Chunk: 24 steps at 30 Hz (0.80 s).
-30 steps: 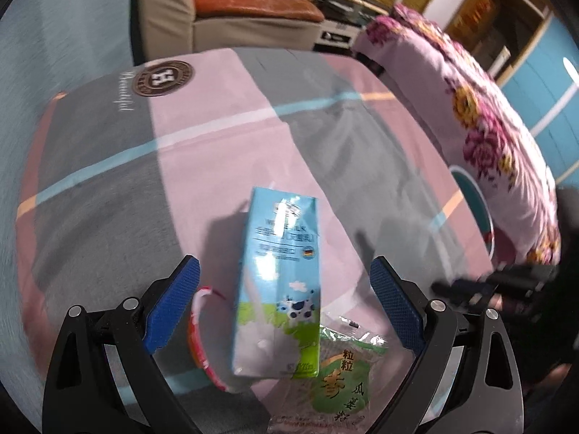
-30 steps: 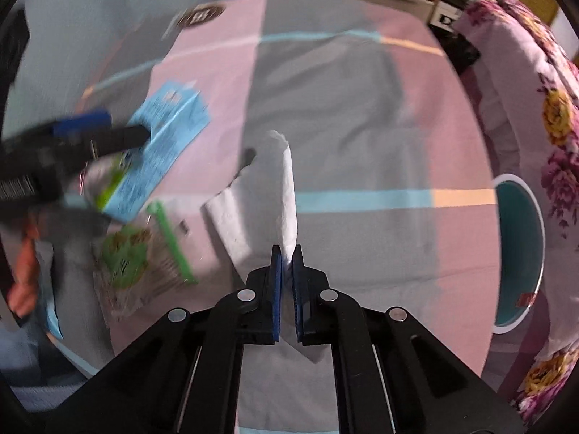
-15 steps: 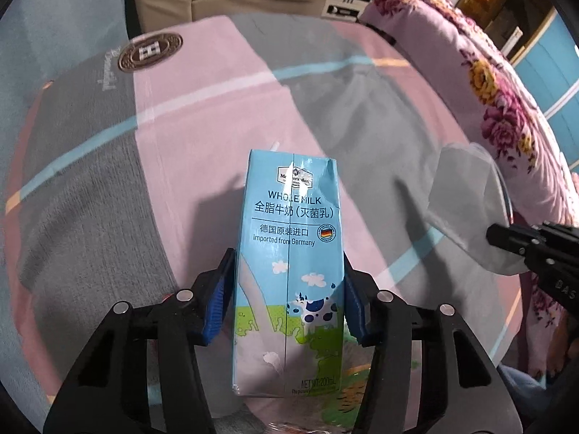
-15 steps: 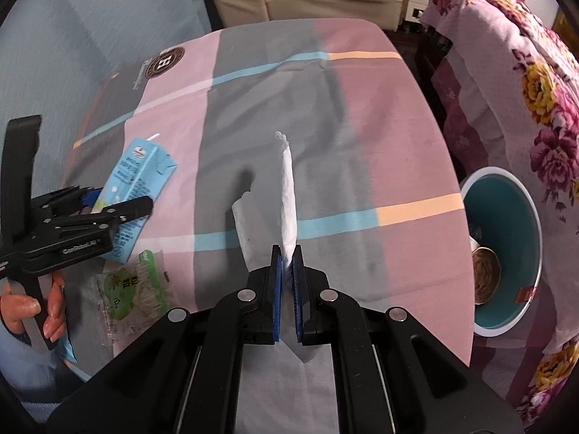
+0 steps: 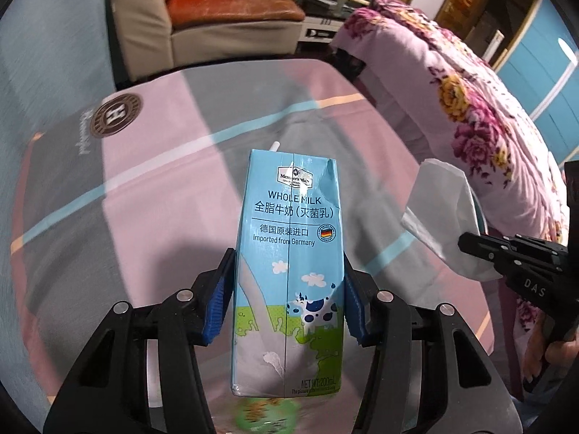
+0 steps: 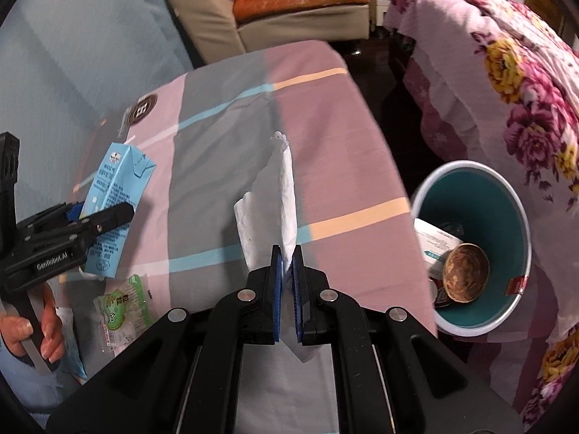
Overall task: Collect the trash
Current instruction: 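Carry the milk carton and tissue over the teal bin with both grippers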
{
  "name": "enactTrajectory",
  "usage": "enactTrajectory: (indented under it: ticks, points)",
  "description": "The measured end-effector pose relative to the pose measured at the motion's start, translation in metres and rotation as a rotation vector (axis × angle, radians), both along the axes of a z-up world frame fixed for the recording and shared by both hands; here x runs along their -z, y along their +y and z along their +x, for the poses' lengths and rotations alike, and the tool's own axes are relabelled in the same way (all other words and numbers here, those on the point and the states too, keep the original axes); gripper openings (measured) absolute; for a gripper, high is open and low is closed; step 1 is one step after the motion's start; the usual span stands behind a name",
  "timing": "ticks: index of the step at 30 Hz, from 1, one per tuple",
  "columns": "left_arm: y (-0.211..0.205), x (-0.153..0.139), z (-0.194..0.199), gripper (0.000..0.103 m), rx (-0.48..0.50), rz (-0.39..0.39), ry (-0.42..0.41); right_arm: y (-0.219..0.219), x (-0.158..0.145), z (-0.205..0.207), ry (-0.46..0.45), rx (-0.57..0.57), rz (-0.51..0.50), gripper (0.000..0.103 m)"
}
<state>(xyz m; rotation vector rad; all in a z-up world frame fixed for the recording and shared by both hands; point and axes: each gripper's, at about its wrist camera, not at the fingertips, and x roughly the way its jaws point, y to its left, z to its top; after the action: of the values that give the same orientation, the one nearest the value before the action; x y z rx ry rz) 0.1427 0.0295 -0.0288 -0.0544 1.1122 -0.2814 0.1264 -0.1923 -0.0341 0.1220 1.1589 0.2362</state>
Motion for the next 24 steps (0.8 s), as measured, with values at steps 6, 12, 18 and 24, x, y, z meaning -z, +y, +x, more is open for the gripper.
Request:
enactTrajectory:
  ticks: [6,12,18,24]
  points:
    - [-0.043,-0.007,0.005,0.054,0.056,0.0,-0.006,-0.04,-0.004,-0.005,-0.024,0.071,0.018,0.006]
    - [-0.098,-0.011,0.007,0.054,0.132,0.003,-0.009,-0.088,-0.006,-0.014,-0.047,0.147,0.04,0.006]
    - [-0.154,-0.011,0.007,0.054,0.205,0.003,-0.006,-0.139,-0.006,-0.026,-0.074,0.231,0.048,0.006]
    - [-0.204,-0.006,0.009,0.054,0.257,-0.005,0.016,-0.186,-0.001,-0.037,-0.076,0.301,0.06,0.006]
